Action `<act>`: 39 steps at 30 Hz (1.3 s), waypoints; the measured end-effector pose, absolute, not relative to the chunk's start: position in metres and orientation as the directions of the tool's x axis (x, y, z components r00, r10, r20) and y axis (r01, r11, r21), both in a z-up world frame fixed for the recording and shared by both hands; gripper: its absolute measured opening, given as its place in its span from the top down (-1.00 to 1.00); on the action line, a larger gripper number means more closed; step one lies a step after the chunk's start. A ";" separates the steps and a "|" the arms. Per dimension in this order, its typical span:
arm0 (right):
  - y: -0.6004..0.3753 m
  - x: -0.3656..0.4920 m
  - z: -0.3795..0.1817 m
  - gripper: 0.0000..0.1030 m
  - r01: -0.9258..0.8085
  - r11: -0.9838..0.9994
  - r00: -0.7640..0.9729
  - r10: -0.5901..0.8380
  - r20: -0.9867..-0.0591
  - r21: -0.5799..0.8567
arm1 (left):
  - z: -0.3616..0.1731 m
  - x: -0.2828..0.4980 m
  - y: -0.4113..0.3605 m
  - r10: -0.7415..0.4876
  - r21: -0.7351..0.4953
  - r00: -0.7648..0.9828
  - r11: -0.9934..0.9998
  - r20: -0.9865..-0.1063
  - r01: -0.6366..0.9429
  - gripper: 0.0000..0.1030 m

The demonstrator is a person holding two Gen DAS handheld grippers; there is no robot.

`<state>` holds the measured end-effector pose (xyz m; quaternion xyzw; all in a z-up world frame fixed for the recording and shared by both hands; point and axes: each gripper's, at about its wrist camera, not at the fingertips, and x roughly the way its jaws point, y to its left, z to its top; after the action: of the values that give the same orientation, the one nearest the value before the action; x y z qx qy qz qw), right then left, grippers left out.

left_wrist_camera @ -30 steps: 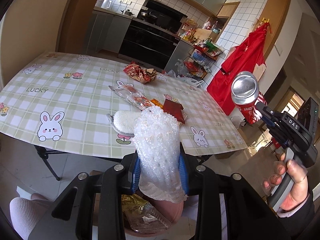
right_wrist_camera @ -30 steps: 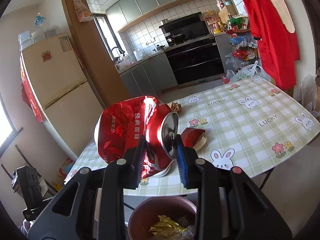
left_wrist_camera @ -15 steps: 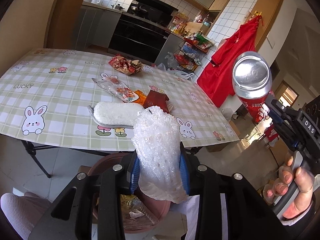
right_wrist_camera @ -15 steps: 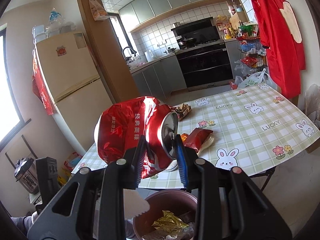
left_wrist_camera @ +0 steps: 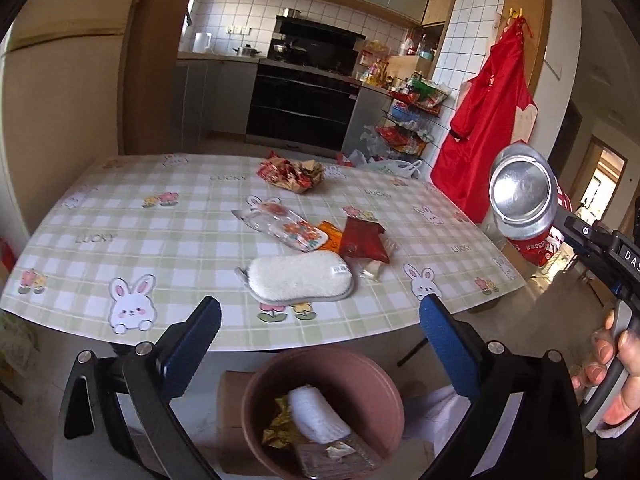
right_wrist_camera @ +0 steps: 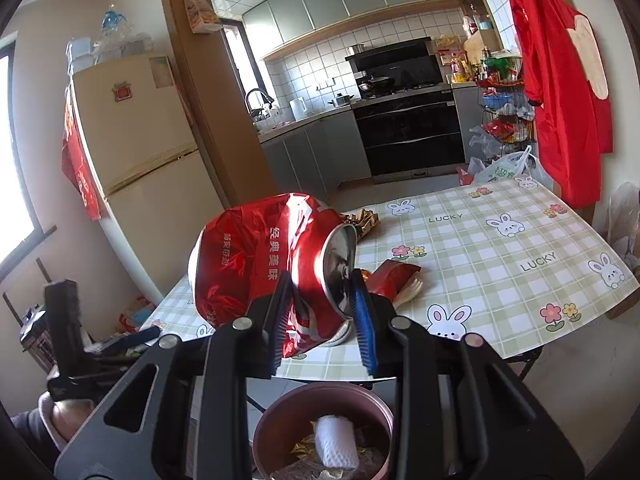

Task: Collect trash
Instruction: 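Carry the foam sleeve over the pink bucket and open the left tool while the right holds the can, then lower the red can into the pink bucket and open the right tool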

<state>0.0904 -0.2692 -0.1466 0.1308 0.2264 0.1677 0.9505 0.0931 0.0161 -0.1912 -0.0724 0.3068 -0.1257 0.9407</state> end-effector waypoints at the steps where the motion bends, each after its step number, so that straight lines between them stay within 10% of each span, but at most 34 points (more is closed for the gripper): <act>1: -0.267 0.089 -0.146 0.37 -0.264 0.911 0.840 0.378 -0.389 0.316 | -0.187 0.088 0.020 -0.264 -0.199 0.793 0.963 -0.549 0.183 -0.89; 30: -0.192 0.090 -0.156 0.31 -0.351 0.913 0.751 0.408 -0.520 0.209 | -0.161 0.024 0.085 -0.160 -0.246 0.874 0.968 -0.460 0.047 -0.89; 39: -0.192 0.097 -0.156 -0.79 -0.290 0.931 0.779 0.363 -0.511 0.220 | -0.164 0.025 0.079 -0.166 -0.238 0.870 0.970 -0.464 0.058 -0.89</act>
<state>0.0967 -0.1920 -0.1557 0.0648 0.2833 0.1734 0.9410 0.0254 0.0791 -0.1637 -0.1088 0.2482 -0.0584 0.9608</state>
